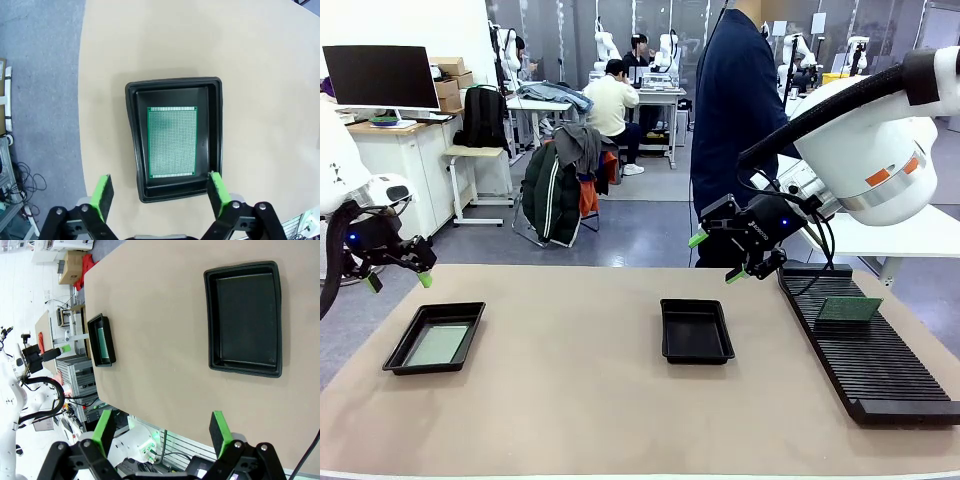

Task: Inspect and transfer BCBs to ESD trays.
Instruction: Pick up the ESD tray and place it on the left side of the table, then pick up the Blank PCB from the PCB Rack and place it in the right ESD tray.

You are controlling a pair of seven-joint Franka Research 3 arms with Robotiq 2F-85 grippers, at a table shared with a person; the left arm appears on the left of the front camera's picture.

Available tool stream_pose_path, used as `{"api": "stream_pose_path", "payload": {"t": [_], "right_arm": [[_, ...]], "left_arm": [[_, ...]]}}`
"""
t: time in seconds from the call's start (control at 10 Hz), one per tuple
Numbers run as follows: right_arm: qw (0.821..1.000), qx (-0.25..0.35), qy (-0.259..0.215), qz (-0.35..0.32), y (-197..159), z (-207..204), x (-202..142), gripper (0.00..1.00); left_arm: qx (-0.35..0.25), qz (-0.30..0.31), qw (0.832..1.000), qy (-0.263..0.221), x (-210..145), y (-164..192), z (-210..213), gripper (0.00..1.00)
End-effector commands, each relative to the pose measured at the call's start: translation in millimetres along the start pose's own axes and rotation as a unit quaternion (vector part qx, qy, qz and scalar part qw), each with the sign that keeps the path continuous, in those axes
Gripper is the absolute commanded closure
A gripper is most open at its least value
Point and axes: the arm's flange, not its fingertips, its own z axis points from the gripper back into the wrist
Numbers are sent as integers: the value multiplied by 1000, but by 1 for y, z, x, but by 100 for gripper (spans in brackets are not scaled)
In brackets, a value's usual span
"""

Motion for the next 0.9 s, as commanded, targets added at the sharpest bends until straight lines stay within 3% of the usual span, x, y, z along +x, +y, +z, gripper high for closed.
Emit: {"api": "stream_pose_path", "payload": {"t": [0.0,0.8], "right_arm": [[1000,0,0,-1,0,-1,2,0],[1000,0,0,-1,0,-1,2,0]], "left_arm": [[2,1,1000,-8,-3,1,-4,0],[2,1,1000,-8,-3,1,-4,0]]}}
